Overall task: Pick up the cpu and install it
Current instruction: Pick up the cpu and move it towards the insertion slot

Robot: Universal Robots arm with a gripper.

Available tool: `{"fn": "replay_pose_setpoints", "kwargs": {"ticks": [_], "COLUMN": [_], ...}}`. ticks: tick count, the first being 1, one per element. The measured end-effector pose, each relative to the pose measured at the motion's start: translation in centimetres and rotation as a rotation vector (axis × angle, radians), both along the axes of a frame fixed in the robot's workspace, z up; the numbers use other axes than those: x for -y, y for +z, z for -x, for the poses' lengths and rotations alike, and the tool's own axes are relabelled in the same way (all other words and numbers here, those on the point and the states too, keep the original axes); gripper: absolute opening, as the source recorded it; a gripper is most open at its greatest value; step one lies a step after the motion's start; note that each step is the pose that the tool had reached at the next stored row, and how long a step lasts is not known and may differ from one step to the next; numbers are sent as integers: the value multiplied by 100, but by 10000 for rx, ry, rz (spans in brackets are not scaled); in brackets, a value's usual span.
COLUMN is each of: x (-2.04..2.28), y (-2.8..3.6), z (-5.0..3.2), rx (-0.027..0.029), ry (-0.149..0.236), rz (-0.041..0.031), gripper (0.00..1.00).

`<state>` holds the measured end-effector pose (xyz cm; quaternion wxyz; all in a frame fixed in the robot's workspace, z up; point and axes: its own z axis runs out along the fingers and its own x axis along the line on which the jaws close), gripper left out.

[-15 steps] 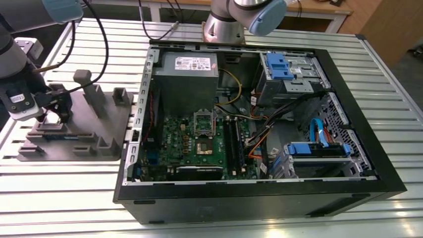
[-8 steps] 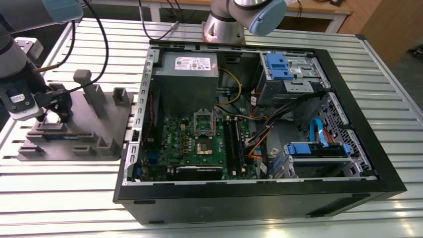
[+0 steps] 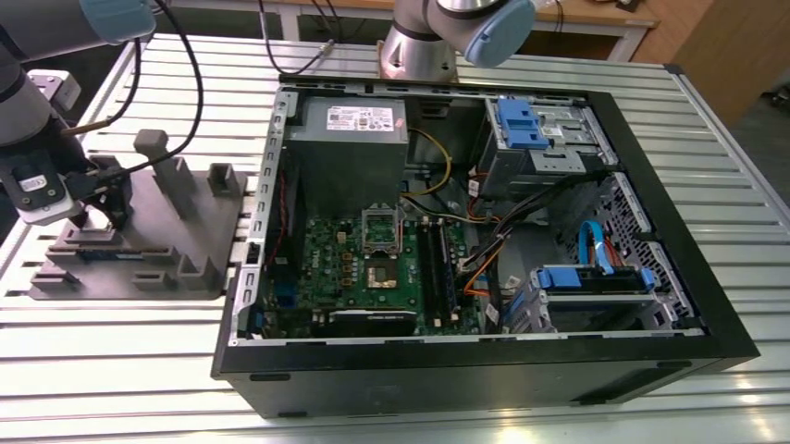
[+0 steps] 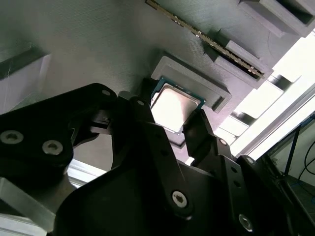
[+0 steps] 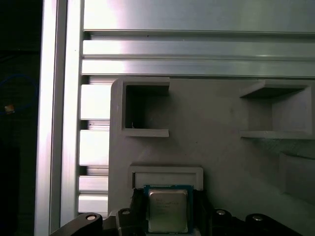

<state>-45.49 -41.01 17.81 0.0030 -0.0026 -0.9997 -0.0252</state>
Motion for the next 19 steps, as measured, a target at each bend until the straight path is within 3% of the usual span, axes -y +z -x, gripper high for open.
{"fn": "replay_pose_setpoints", "kwargs": {"ticks": [5, 19], "x": [0, 0], "y": [1, 59], "z": [-1, -1], "rx": [0, 0], "ry": [0, 0], "rz": [0, 0], "gripper": [47, 47]}}
